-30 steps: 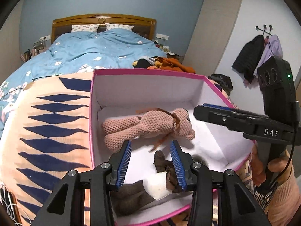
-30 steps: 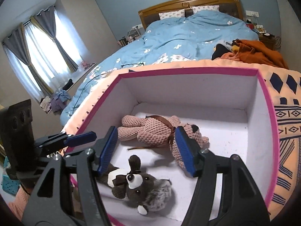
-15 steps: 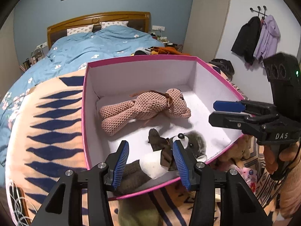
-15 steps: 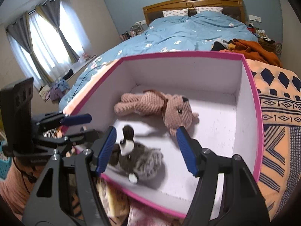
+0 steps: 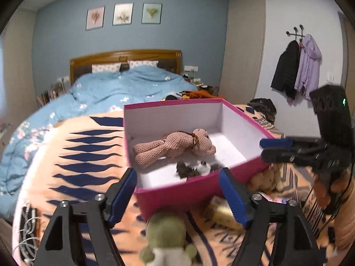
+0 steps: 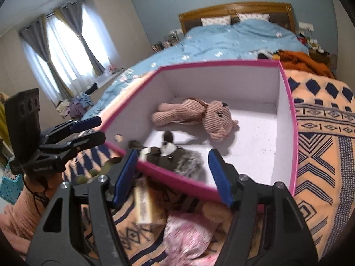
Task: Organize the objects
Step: 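Move the right gripper to the green turtle plush and grasp it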
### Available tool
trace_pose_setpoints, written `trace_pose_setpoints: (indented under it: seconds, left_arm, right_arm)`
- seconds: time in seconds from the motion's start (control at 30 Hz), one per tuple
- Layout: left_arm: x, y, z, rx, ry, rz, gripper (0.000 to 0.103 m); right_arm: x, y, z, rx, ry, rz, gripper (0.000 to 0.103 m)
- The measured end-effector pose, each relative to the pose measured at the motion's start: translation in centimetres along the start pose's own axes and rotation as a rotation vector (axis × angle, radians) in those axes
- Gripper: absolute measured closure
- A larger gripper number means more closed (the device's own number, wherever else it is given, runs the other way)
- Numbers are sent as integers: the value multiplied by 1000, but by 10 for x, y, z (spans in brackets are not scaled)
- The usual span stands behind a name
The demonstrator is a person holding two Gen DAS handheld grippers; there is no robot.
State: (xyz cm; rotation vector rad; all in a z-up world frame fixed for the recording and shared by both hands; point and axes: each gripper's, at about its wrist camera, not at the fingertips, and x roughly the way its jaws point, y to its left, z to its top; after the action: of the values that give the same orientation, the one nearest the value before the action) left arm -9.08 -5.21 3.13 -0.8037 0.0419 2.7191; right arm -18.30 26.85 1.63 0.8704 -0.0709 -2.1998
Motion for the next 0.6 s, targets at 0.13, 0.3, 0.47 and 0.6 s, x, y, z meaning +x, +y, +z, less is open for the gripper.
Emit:
trace_pose_setpoints:
  seconds: [0.13, 0.3, 0.47, 0.6]
  left_arm:
    - [-10, 0, -23, 1, 42, 40, 21]
    - [-2, 6, -53, -43, 137, 50, 21]
    - [1, 6, -76, -66, 178, 81, 21]
    - [9, 14, -91, -116, 217, 75, 21]
  right_arm:
    - [-16, 20, -13, -33, -30, 49, 31]
    - [-11, 36, -40, -31, 6, 104, 30]
    - [0, 45, -64, -23, 53, 121, 30]
    - [6, 48, -80, -12, 88, 131, 30]
